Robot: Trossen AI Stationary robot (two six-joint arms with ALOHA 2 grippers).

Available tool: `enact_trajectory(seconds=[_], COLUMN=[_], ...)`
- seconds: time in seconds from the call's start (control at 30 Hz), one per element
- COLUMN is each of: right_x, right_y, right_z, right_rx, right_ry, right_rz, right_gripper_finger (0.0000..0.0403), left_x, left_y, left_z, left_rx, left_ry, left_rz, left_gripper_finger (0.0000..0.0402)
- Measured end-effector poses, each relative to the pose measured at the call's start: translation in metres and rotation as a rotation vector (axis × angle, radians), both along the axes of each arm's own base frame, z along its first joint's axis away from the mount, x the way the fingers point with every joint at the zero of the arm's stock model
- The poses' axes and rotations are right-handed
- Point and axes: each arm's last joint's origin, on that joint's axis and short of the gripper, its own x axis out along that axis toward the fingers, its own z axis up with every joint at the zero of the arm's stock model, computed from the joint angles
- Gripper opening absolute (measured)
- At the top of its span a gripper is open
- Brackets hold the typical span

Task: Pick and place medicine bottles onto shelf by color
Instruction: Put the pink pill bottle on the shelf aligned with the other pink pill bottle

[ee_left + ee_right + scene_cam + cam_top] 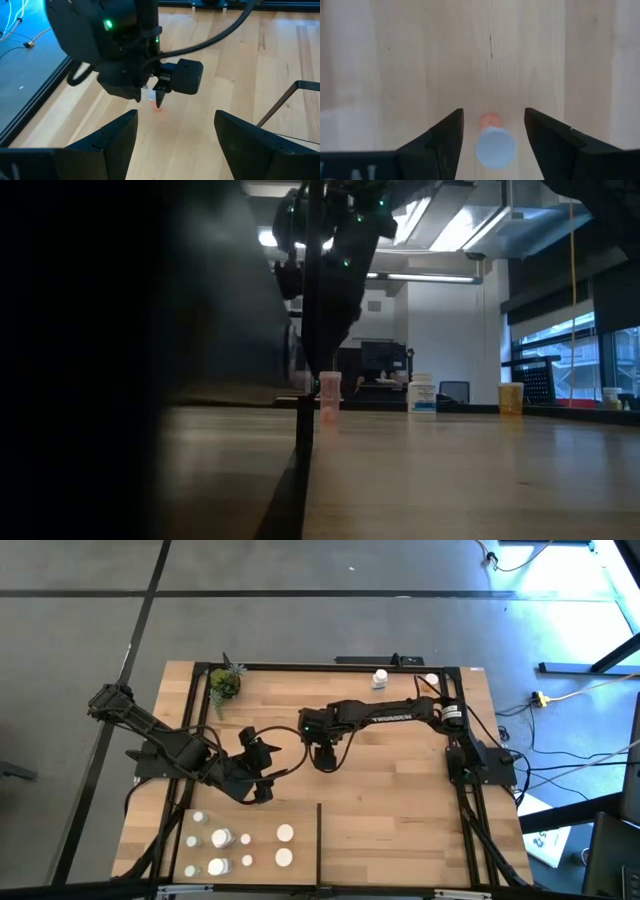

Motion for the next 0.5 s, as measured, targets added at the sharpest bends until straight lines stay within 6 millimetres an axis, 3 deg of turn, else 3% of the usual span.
enact_trajectory(seconds=[0.33, 0.5], right_x=[0.002, -0.007], right_y=[0.0, -0.005], right_z=[0.031, 0.043], right_rx=[-0.008, -0.19], right_ry=[0.011, 0.097], right_rz=[-0.013, -0.137], right_gripper_finger=[0.0212, 0.0212], left_x=[0.0, -0.002], left_y=[0.0, 0.001], left_z=[0.0, -0.002], left_rx=[0.0, -0.005], left_ry=[0.0, 0.018], left_rz=[0.001, 0.015], left_gripper_finger=[0.0257, 0.0257])
